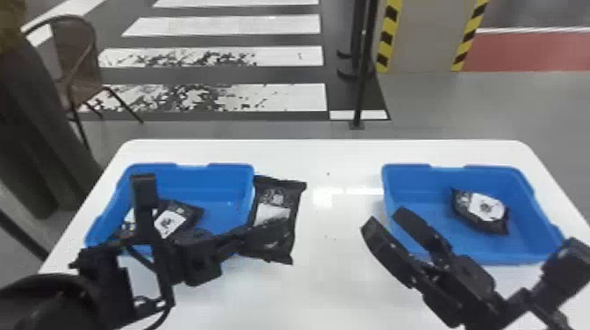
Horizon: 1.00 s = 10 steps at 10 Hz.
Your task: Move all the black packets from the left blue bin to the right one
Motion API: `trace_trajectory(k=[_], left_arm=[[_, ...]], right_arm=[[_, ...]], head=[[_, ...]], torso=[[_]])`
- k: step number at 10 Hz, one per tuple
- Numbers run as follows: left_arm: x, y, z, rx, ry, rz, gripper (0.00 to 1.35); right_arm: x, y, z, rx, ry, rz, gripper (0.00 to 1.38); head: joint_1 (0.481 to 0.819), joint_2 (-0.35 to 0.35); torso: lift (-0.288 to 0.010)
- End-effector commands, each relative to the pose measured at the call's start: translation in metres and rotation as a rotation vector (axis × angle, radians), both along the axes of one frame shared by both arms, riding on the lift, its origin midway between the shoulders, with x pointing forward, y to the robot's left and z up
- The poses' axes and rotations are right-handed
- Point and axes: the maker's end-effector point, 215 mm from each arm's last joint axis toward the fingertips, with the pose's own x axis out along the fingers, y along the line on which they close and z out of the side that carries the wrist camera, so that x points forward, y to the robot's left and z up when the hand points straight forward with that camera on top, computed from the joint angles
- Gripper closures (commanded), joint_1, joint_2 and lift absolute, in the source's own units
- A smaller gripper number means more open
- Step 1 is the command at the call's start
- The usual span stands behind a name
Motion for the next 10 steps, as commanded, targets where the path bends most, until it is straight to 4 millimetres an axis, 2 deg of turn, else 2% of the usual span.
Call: trace_trajectory(k=[1, 2, 4, 6, 7, 8, 9, 10], left_arm=[[-0.017, -0.036, 0.008, -0.053, 0.002, -0.076, 1.21], [-0.027, -0.059, 0.016, -0.089, 0.003, -0.132, 1.21], [-0.039, -0.089, 0.026, -0.120, -0.005, -0.205, 1.21], [-0.040, -0.099, 0.029, -0.117, -0.009, -0.229, 1.21], [-0.042, -0.100, 0.027, -0.117, -0.001, -0.234, 1.21], [-0.041, -0.102, 0.026, -0.117, 0.001, -0.238, 1.21], [-0.041, -0.102, 0.026, -0.117, 0.001, -0.237, 1.21], [-0.041, -0.102, 0.025, -0.117, 0.003, -0.239, 1.21]], right_arm=[[0.013, 0.008, -0.008, -0.004, 0.024, 0.039, 0.16], [0.018, 0.013, -0.011, -0.001, 0.034, 0.056, 0.16], [0.023, 0.026, -0.010, 0.040, 0.055, 0.100, 0.16], [0.015, 0.050, 0.008, 0.081, 0.039, 0.169, 0.16], [0.010, 0.060, 0.015, 0.112, 0.041, 0.196, 0.29], [0.007, 0.063, 0.010, 0.116, 0.057, 0.210, 0.91], [0.006, 0.063, 0.008, 0.118, 0.065, 0.210, 1.30], [0.005, 0.064, 0.007, 0.123, 0.068, 0.212, 1.28]], head=[[0.695, 0.031], [0.695, 0.008], [0.695, -0.047], [0.695, -0.066], [0.695, -0.062], [0.695, -0.048], [0.695, -0.038], [0.695, -0.035]], torso=[[-0.140], [-0.140], [-0.140], [-0.140], [-0.140], [-0.140], [-0.140], [-0.140]])
